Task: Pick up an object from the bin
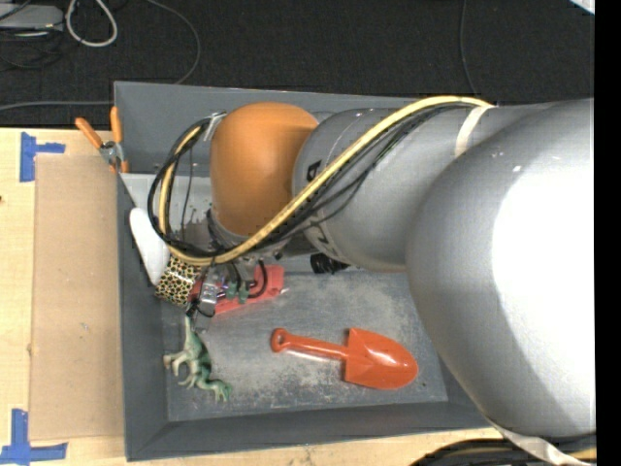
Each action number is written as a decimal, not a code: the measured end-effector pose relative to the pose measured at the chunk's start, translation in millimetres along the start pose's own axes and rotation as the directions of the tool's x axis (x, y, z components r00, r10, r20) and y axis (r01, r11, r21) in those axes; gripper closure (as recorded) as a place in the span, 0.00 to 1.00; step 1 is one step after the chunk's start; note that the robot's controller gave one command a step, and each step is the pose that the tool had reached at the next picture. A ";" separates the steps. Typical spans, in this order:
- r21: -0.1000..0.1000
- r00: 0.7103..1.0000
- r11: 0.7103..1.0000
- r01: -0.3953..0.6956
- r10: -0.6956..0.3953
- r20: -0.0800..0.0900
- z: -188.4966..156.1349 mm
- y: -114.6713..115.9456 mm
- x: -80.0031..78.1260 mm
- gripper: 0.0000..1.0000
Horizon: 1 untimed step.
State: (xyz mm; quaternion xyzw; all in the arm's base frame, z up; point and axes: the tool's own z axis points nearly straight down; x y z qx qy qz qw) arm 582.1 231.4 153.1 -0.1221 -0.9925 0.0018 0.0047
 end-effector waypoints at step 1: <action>-0.006 0.998 0.998 -0.066 0.066 0.009 -18.3 0.4 -20.1 0.00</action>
Offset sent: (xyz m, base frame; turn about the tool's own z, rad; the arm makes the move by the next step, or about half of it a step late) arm 0.0045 0.0040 0.0056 0.0306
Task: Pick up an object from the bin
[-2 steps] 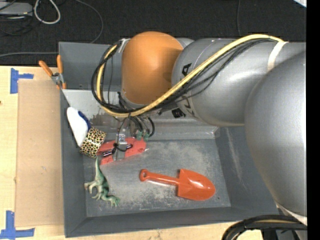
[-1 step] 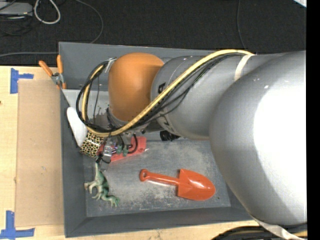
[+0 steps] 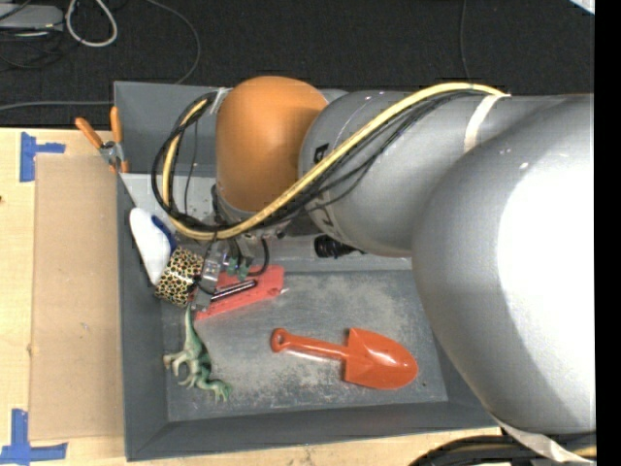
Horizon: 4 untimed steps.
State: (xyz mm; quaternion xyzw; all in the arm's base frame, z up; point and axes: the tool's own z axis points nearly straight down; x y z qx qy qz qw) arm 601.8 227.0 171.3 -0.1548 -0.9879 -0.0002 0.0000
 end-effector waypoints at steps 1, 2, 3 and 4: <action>0.003 1.000 1.000 0.010 -0.010 -0.004 5.0 0.4 5.9 0.00; 0.004 0.991 0.991 0.131 -0.131 0.007 63.6 20.8 -10.0 0.00; 0.002 0.997 0.997 0.077 -0.077 -0.003 -42.9 2.1 10.2 0.00; 0.001 0.999 0.999 0.040 -0.040 0.002 20.0 9.9 2.6 0.00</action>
Offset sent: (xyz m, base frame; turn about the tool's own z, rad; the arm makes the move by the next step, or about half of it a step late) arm 0.0124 0.0193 -0.0648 -0.1315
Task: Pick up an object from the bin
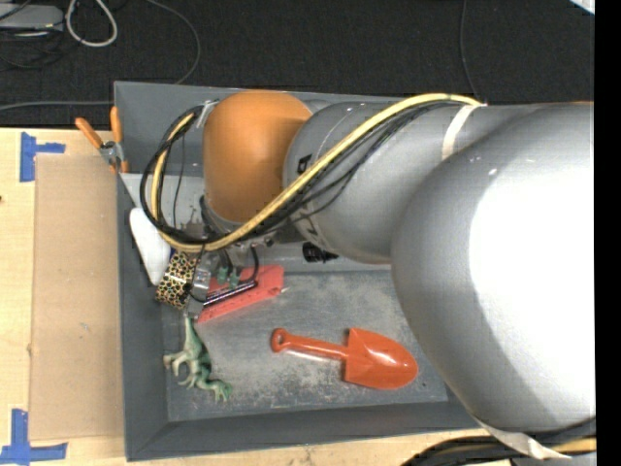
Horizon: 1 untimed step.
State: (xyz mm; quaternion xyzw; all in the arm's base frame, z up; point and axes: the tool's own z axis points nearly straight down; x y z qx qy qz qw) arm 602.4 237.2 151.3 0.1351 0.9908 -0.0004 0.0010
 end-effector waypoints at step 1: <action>0.000 0.999 0.999 0.033 -0.033 -0.001 -18.2 -25.2 13.5 0.00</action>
Offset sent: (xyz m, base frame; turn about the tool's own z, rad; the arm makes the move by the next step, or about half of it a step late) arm -0.0156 -0.0092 -0.0556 0.0321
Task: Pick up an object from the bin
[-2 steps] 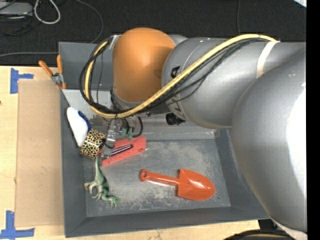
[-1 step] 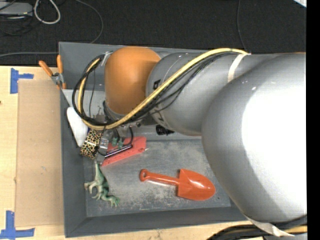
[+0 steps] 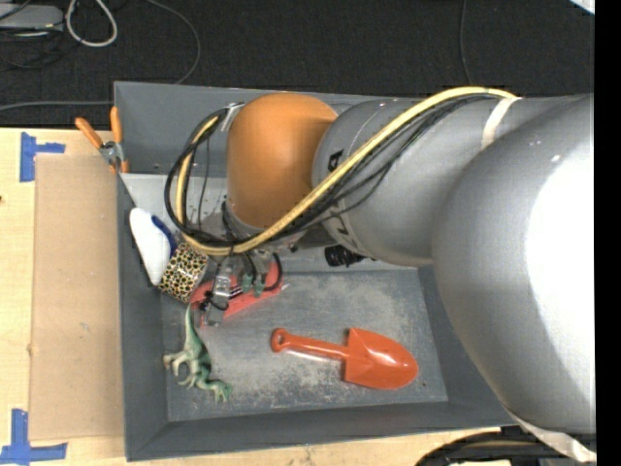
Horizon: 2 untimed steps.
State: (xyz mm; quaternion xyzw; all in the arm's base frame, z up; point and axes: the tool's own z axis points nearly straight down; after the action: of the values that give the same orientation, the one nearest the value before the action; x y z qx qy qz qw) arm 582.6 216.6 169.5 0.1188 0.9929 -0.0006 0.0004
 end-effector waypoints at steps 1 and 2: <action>0.002 0.998 0.998 -0.061 0.061 -0.004 69.9 10.8 -2.0 0.00; 0.002 0.999 0.999 -0.038 0.038 -0.003 -19.5 6.3 2.2 0.00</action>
Offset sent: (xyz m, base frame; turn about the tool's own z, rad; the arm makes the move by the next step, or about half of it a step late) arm -0.0051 0.0027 0.1310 0.0032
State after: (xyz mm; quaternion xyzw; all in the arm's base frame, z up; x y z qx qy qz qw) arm 581.9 223.2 189.0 0.1377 0.9905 -0.0015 -0.0010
